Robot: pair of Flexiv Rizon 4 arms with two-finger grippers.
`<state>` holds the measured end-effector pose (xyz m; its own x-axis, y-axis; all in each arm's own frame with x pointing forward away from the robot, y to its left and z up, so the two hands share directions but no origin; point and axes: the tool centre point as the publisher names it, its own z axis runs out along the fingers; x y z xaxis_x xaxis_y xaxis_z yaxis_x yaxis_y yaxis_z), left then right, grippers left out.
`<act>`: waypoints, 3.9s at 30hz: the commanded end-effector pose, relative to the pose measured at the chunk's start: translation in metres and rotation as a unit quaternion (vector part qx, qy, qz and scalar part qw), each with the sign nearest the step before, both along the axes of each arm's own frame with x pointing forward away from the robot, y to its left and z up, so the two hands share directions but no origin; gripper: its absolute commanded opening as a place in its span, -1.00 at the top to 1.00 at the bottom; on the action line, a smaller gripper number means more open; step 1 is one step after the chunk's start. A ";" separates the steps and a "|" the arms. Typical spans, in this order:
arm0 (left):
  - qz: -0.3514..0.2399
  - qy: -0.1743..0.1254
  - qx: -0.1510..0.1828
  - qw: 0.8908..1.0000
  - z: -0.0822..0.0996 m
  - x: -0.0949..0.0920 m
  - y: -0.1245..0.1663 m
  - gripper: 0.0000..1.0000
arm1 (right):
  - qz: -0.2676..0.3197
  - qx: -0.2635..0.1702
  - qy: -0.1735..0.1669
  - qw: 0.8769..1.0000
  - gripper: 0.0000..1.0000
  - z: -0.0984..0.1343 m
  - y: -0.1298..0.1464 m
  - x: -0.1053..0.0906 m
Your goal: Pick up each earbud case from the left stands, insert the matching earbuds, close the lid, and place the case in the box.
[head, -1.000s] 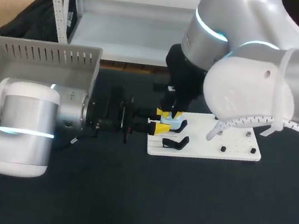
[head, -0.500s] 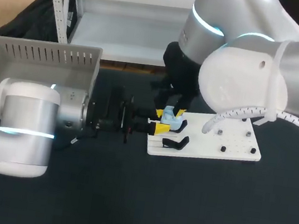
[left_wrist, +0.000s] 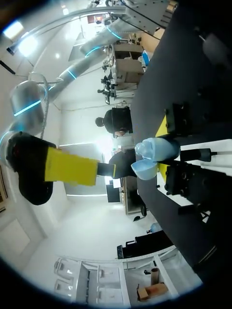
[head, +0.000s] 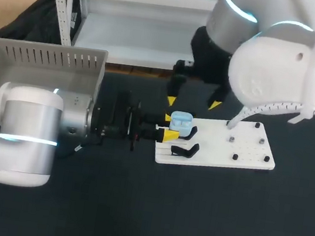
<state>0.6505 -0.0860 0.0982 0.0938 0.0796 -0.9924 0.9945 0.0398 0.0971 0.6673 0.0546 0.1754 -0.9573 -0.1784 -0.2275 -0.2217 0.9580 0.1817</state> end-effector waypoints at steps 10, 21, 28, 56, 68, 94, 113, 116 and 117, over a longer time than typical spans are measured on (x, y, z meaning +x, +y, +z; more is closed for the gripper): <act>0.002 -0.001 0.001 1.000 0.000 -0.001 -0.001 1.00 | -0.044 -0.022 0.025 0.998 -1.00 -0.020 -0.014 0.032; 0.002 -0.001 0.001 1.000 0.000 -0.001 -0.001 1.00 | -0.053 -0.037 0.068 0.996 -1.00 -0.044 -0.023 0.024; 0.002 -0.001 0.001 1.000 0.000 -0.001 -0.001 1.00 | -0.051 -0.041 0.085 0.994 -1.00 -0.048 -0.028 0.011; 0.008 -0.001 0.000 1.000 0.001 0.001 0.004 1.00 | -0.078 0.040 -0.033 0.996 -1.00 0.022 -0.068 -0.016; 0.068 -0.021 0.015 0.997 0.018 0.017 0.050 1.00 | -0.088 0.061 -0.054 0.993 -1.00 0.031 -0.080 -0.023; 0.318 0.001 0.038 0.947 0.084 0.094 0.215 1.00 | -0.088 0.061 -0.054 0.993 -1.00 0.031 -0.080 -0.023; 0.385 0.050 0.069 0.919 0.049 0.175 0.299 1.00 | -0.088 0.061 -0.054 0.993 -1.00 0.031 -0.080 -0.023; 0.385 0.051 0.070 0.919 0.043 0.183 0.307 1.00 | -0.088 0.061 -0.054 0.993 -1.00 0.031 -0.080 -0.023; 0.385 0.051 0.071 0.919 0.041 0.185 0.310 1.00 | -0.088 0.061 -0.054 0.993 -1.00 0.031 -0.080 -0.023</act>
<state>0.8254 0.2245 0.1463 -0.1435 0.2154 -0.9659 0.6956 0.7162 0.0564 0.6482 -0.0249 0.2067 -0.9431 0.0198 -0.3318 -0.0796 0.9557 0.2835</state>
